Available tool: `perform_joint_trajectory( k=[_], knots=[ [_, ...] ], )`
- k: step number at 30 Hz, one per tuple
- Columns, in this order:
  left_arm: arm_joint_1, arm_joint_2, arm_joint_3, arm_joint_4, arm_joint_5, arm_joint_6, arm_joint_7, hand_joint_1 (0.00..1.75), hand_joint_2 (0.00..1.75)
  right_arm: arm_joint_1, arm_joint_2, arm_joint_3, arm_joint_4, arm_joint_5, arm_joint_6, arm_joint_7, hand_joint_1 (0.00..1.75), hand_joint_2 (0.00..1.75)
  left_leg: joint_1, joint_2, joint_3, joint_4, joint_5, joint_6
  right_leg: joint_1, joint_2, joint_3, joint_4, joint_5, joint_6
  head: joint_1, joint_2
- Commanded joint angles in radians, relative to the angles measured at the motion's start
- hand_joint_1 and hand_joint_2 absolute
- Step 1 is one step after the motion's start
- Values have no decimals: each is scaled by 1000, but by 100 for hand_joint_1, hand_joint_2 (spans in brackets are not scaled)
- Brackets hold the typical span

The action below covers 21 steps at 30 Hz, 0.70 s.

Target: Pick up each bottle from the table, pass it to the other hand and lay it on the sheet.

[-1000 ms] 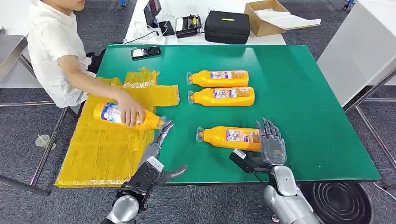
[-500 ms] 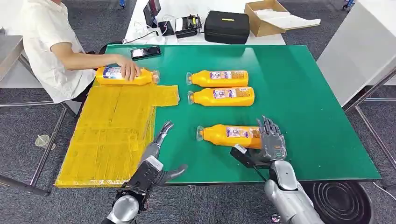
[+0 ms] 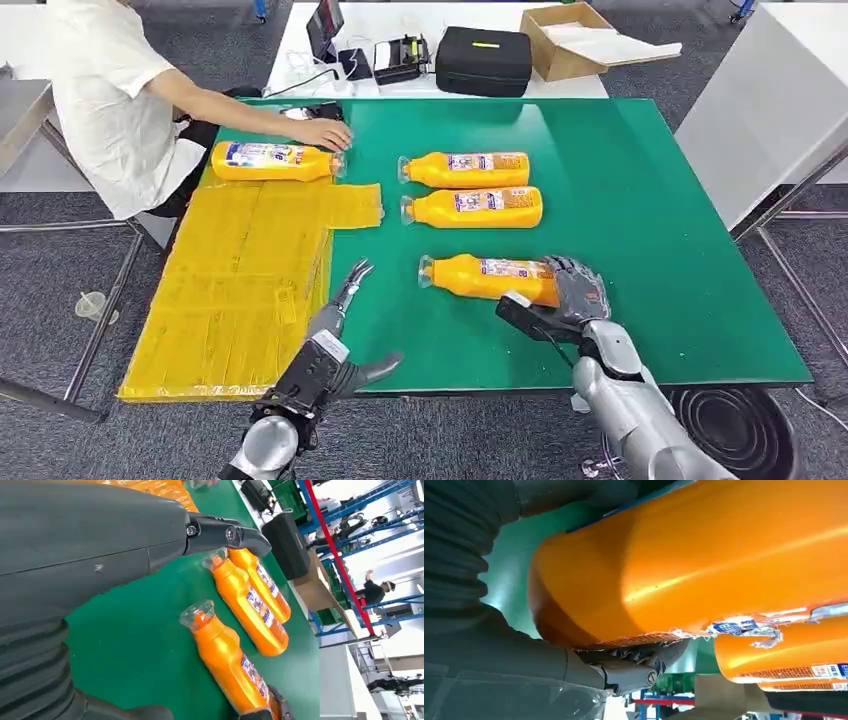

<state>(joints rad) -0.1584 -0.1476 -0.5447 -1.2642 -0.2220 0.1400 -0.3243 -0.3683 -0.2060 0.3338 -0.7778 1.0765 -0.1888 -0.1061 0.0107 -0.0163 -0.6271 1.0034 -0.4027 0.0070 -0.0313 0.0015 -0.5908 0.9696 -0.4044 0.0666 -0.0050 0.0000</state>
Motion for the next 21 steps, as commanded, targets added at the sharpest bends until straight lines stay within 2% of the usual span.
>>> perform_joint_trajectory(
  k=[1,5,7,8,10,11,14,15,18,21],
  knots=[
    [-40,0,-8,72,14,-8,-10,0,175,1,-15,57,109,-66,79,-52,175,175,1,-1,3,-1,0,0,2,-2,4,-2,-1,-4,0,0],
    [-46,0,-8,79,27,-13,-18,0,175,-3,-24,55,100,-118,116,-107,175,175,1,0,5,-1,-1,0,2,-2,6,-2,0,-4,0,0],
    [-47,-6,-1,80,65,-21,-50,0,175,29,-18,-3,49,-297,204,-257,175,175,1,-1,5,-1,0,0,2,-2,6,-2,0,-4,0,0],
    [-40,-22,21,78,113,-23,-60,0,175,49,-16,-17,15,-346,211,-290,175,175,1,-1,6,-1,0,0,3,-3,7,-2,0,-5,0,0],
    [-36,-36,25,69,165,-18,-72,0,175,80,-18,-10,-53,-383,185,-299,175,175,2,-2,6,-1,-1,0,3,-5,8,-2,-1,-6,0,0],
    [-25,-55,48,60,250,-25,-73,0,175,100,2,-40,-97,-464,186,-348,175,175,2,-1,6,0,-1,0,4,-4,8,-2,-1,-7,0,0],
    [-17,-79,70,56,368,-36,-72,0,175,119,31,-56,-156,-531,174,-398,175,175,1,1,5,0,-1,-1,2,2,5,-1,0,-4,0,0],
    [-17,-79,67,58,369,-36,-72,0,175,117,35,-52,-158,-530,175,-396,175,175,2,2,6,0,-2,-1,4,1,7,-1,-1,-7,0,0],
    [-21,-79,62,63,375,-33,-74,0,175,118,37,-49,-166,-532,174,-394,175,175,1,2,4,0,-2,-1,3,3,5,0,-1,-5,0,0],
    [-8,-100,84,70,478,-10,-89,0,175,137,61,-77,-201,-602,163,-459,175,175,0,2,1,0,-2,0,2,3,2,0,0,-4,-1,0]
  ],
)
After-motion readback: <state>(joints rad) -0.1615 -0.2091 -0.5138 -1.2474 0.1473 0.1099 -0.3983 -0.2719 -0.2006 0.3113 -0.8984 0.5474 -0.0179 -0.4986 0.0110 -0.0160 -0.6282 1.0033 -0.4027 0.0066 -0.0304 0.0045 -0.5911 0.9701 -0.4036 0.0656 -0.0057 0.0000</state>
